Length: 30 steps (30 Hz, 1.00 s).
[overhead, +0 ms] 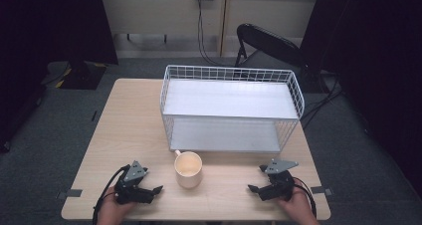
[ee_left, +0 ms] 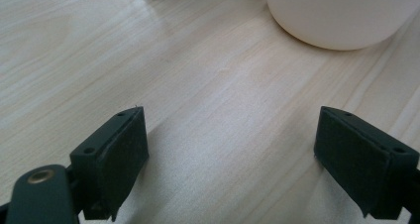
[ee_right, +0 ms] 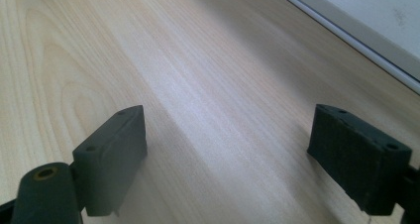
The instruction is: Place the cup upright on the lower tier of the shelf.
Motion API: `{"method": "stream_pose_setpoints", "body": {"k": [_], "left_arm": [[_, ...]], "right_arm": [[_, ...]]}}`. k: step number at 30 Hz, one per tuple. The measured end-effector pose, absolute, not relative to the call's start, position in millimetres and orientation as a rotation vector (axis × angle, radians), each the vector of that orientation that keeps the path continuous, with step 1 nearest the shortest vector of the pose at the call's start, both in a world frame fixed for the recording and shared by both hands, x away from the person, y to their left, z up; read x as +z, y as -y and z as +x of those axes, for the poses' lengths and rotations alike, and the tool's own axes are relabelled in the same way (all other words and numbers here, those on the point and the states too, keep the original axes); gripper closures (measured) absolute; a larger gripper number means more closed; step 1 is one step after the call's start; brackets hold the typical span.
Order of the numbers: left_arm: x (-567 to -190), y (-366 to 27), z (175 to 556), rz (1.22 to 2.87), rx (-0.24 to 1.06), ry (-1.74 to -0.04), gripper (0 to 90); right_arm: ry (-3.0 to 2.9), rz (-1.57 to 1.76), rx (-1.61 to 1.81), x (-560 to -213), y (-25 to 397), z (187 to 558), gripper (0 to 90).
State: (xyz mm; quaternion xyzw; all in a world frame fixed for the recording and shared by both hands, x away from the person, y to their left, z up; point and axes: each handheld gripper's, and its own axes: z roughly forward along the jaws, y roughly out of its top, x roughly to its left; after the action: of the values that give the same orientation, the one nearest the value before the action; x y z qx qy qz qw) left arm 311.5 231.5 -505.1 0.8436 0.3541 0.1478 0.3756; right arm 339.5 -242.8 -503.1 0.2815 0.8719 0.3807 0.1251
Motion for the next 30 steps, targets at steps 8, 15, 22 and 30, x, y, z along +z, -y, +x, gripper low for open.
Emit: {"method": "stream_pose_setpoints", "body": {"k": [8, 15, 22, 30], "left_arm": [[-505.1, -230.4, 311.1, 2.156, 0.393, -0.938, 10.1], [-502.6, -229.4, 310.3, 2.151, 0.383, -0.966, 15.6], [-497.6, -223.0, 309.2, 2.164, 0.313, -0.952, 20.5], [-478.4, -217.6, 305.2, 2.112, 0.267, -0.942, 21.3]], "right_arm": [[-2.540, 0.820, 1.109, -503.2, 242.8, 339.5, 14.2], [-2.540, 0.822, 1.109, -503.1, 242.8, 339.4, 14.1], [-2.539, 0.822, 1.109, -503.1, 242.8, 339.4, 14.1], [-2.539, 0.822, 1.109, -503.1, 242.8, 339.4, 14.1]]}}
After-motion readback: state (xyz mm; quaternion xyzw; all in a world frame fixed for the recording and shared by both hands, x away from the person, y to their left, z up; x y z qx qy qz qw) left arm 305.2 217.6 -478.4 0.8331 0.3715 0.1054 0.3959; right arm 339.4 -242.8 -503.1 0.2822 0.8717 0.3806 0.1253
